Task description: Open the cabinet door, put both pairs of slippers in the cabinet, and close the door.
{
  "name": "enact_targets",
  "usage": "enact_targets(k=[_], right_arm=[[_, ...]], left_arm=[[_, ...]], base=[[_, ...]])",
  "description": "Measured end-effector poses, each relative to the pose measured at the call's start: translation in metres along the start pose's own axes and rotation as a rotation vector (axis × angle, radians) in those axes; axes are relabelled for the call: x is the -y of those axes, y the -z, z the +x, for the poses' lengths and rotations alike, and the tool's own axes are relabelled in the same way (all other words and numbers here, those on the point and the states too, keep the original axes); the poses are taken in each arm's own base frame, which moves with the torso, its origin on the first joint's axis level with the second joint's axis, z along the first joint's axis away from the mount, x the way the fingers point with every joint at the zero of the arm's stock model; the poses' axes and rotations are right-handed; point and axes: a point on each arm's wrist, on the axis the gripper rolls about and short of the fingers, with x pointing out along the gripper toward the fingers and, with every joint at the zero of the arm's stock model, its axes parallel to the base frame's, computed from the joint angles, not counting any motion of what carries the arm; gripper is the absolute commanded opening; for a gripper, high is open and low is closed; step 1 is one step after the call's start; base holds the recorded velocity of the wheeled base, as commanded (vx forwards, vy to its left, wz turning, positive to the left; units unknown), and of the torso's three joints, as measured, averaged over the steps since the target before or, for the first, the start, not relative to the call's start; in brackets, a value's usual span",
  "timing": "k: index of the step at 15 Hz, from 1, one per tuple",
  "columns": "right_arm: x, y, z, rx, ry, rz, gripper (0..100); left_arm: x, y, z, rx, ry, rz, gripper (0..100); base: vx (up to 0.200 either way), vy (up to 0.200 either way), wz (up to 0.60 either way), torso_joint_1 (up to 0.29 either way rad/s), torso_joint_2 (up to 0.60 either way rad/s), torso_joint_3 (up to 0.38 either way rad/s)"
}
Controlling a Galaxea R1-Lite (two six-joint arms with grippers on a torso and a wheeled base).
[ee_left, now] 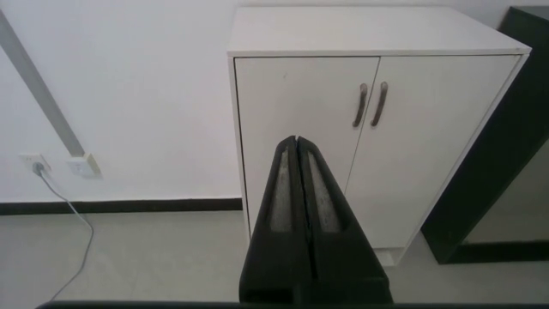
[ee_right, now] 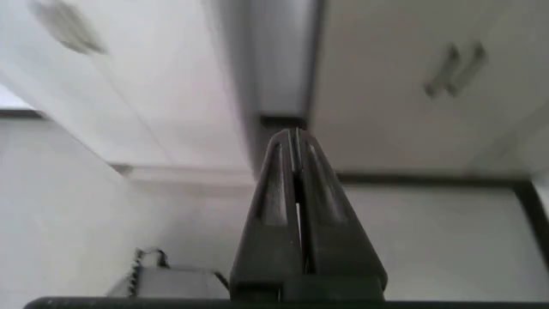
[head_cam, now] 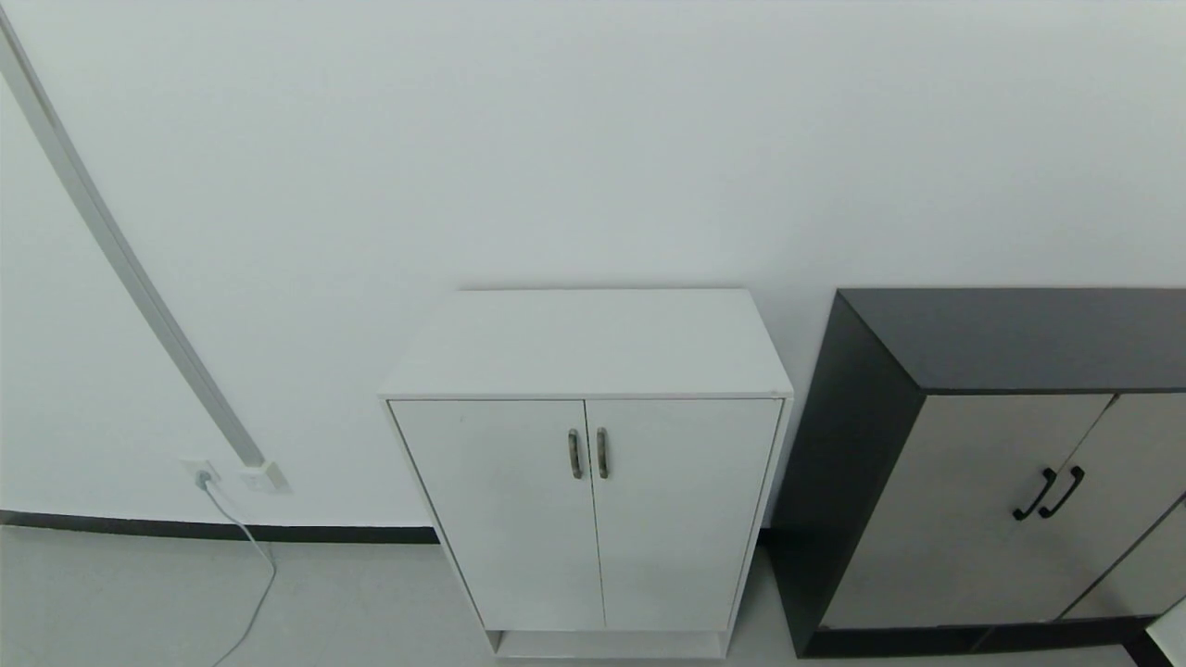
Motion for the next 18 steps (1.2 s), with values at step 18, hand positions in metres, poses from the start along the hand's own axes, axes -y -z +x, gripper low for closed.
enact_targets(k=[18], right_arm=[[0.0, 0.021, -0.008, 0.1, -0.09, -0.073, 0]], left_arm=[[0.0, 0.0, 0.0, 0.0, 0.0, -0.003, 0]], base=[[0.0, 0.0, 0.0, 0.0, 0.0, 0.0]])
